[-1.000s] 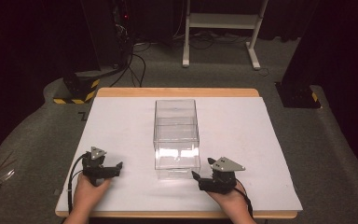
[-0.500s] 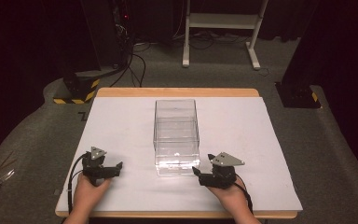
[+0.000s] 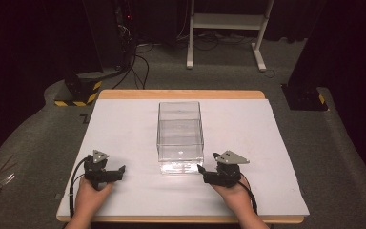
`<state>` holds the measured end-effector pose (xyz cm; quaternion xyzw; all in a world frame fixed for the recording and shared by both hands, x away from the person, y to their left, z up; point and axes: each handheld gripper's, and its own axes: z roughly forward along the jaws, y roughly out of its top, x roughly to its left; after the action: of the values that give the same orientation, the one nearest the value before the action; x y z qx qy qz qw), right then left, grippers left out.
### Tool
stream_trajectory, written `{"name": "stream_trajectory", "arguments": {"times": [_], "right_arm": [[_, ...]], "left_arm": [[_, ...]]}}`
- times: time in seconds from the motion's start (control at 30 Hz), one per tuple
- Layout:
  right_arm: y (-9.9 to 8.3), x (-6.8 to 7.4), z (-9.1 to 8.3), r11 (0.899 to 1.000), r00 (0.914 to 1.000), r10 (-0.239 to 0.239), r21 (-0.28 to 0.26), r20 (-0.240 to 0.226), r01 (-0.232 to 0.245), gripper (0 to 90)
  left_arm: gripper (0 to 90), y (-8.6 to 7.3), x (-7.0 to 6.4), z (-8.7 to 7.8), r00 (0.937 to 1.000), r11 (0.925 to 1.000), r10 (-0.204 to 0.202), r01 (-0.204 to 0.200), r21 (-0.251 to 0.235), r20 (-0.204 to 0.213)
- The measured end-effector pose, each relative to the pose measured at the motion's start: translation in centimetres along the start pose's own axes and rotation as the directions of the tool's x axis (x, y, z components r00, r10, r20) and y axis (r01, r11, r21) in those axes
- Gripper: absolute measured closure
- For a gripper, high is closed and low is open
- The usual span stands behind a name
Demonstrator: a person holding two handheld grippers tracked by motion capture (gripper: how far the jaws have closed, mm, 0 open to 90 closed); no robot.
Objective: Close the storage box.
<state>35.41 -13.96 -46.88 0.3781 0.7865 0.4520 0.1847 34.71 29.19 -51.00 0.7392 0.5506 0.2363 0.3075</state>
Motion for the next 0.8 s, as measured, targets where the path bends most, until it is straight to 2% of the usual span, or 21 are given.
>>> {"name": "stream_trajectory", "arguments": {"times": [0.17,0.8], "right_arm": [[0.2,-0.3,0.6,1.0,0.9996,0.028,-0.011,0.007,-0.027,22.9],[1.4,-1.6,2.9,0.998,0.9962,0.06,-0.032,0.063,-0.058,24.1]], "left_arm": [[3.6,0.0,0.0,0.0,1.0,1.0,0.0,0.0,0.0,0.0],[3.6,0.0,0.0,0.0,1.0,1.0,0.0,0.0,0.0,0.0]]}}
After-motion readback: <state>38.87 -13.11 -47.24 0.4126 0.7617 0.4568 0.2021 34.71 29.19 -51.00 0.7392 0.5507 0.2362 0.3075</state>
